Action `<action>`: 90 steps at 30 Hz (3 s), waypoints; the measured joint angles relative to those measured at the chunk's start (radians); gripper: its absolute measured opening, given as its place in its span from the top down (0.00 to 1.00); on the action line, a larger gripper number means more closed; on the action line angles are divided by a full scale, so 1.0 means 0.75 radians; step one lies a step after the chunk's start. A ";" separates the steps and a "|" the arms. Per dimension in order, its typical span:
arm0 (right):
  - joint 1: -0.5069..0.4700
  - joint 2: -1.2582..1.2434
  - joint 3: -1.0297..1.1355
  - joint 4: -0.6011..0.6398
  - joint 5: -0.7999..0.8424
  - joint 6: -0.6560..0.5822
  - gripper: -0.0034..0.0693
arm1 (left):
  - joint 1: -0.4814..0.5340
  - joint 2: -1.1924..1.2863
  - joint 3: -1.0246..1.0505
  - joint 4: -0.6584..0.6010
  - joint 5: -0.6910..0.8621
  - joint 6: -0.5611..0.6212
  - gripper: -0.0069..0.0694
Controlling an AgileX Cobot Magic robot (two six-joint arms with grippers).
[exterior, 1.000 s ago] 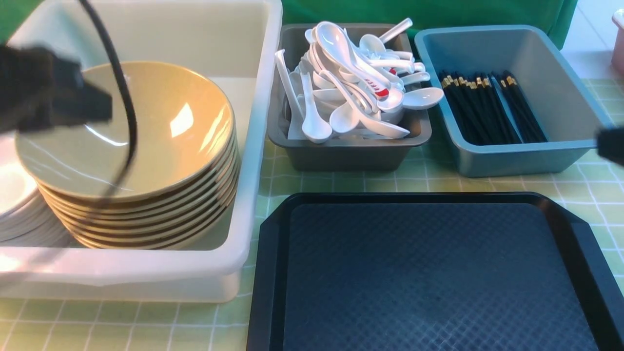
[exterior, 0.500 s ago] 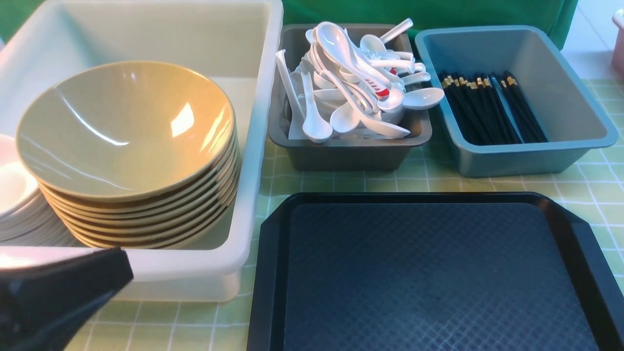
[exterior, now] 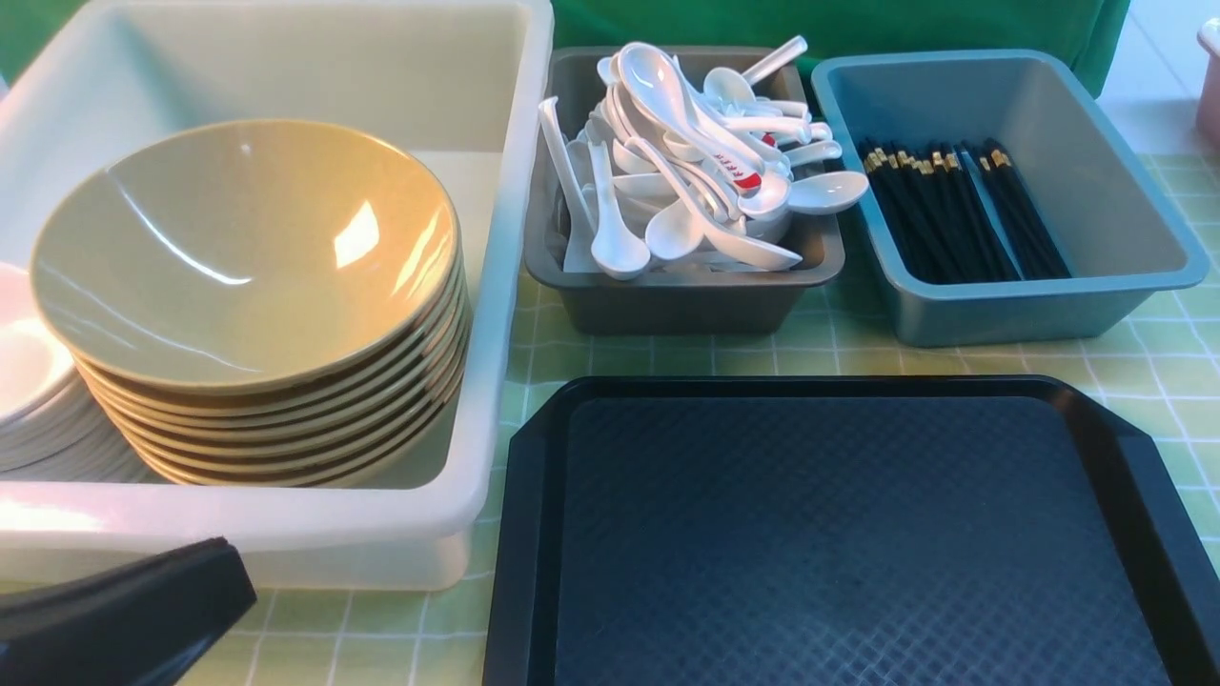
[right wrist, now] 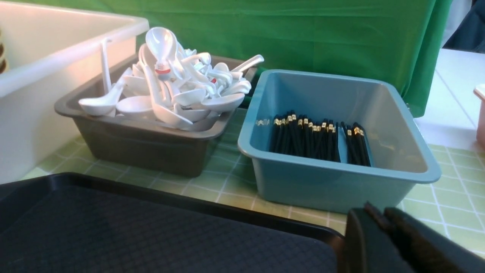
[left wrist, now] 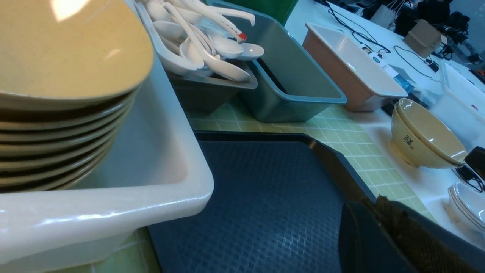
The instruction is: On green table put chopsticks spoon bowls plates into blue grey white boxes.
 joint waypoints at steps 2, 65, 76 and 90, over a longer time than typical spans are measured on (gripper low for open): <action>0.000 0.000 0.000 0.000 0.000 0.000 0.86 | 0.000 0.000 0.000 0.000 -0.001 0.000 0.91; -0.076 -0.262 0.192 -0.689 0.224 0.531 0.80 | 0.185 -0.354 0.714 0.846 -0.606 -0.239 0.91; -0.077 -0.262 0.265 -0.703 0.238 0.592 0.79 | 0.185 -0.354 0.716 0.846 -0.609 -0.239 0.91; -0.077 -0.262 0.268 -0.703 0.231 0.593 0.77 | 0.185 -0.354 0.716 0.846 -0.611 -0.239 0.91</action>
